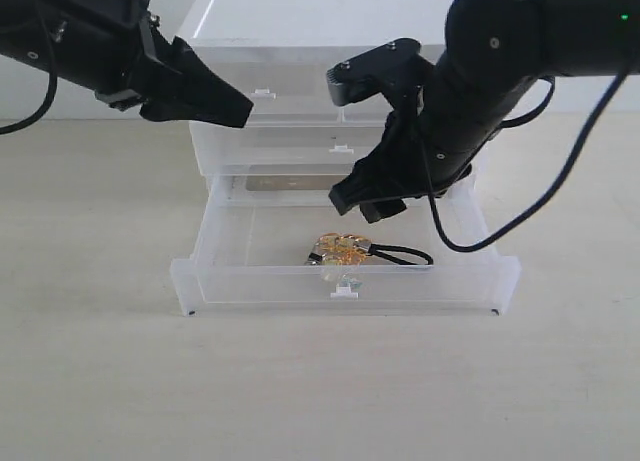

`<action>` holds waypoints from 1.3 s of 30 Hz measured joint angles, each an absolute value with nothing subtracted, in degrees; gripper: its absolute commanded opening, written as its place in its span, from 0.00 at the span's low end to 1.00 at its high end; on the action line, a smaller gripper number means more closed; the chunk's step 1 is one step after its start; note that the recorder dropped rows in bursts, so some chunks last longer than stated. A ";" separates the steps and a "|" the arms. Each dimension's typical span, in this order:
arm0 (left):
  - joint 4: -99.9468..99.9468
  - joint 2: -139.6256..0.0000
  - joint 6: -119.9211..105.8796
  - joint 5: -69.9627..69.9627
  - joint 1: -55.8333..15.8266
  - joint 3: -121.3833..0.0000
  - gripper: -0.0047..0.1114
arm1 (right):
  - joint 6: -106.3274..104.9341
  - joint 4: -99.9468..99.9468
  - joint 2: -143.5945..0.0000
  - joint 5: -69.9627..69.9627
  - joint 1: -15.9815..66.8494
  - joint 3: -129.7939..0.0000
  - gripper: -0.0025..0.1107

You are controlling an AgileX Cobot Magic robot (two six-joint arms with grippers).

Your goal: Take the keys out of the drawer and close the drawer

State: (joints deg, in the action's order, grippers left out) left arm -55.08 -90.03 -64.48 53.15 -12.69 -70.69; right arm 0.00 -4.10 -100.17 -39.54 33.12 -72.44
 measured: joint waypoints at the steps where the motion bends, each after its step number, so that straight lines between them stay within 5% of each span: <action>1: -56.49 -90.03 -64.48 54.29 -12.69 -70.39 0.51 | -0.52 -3.70 -101.25 -40.40 33.12 -73.77 0.47; 39: -64.86 -89.07 -68.60 59.02 -11.30 -68.59 0.51 | -2.96 0.54 -116.69 -32.44 31.71 -76.44 0.47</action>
State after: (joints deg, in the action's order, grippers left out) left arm -64.86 -89.07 -68.60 59.02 -11.30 -68.59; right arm -2.96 0.54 -116.69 -32.44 31.71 -76.44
